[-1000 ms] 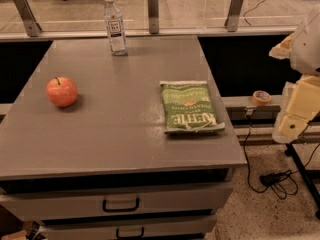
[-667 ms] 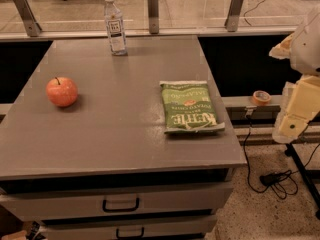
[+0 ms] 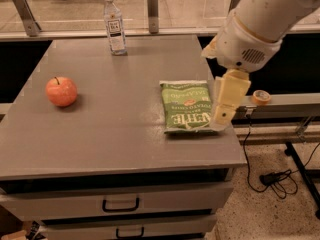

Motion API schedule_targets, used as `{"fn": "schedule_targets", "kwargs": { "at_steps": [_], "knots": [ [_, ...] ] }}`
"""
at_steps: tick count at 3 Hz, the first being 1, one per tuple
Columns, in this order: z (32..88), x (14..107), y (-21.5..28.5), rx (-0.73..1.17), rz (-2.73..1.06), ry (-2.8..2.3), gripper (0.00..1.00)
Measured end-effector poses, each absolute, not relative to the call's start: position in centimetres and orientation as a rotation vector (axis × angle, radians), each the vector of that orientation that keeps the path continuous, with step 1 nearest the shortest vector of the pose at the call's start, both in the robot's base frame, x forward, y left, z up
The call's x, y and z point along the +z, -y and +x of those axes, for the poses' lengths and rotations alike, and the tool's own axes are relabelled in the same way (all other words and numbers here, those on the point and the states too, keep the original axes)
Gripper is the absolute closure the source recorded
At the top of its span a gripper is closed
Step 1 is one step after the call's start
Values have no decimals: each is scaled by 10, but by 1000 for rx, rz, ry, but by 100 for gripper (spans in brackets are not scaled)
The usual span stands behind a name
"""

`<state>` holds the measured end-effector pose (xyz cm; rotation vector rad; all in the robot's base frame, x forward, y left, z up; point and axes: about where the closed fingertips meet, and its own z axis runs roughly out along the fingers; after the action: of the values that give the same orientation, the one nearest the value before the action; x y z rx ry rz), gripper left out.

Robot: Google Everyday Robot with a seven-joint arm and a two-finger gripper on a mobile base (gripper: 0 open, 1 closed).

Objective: Move apple near blue plastic bottle

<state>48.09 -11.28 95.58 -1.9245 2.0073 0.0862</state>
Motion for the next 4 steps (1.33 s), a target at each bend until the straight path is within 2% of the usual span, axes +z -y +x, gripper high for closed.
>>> {"fn": "schedule_targets", "kwargs": {
  "at_steps": [2,3,4],
  "knots": [
    [494,953,-63,363,-2115,-1609,0],
    [494,953,-63,363,-2115,-1609,0],
    [508,953,-86,390,-2118,-1544,0]
  ]
}}
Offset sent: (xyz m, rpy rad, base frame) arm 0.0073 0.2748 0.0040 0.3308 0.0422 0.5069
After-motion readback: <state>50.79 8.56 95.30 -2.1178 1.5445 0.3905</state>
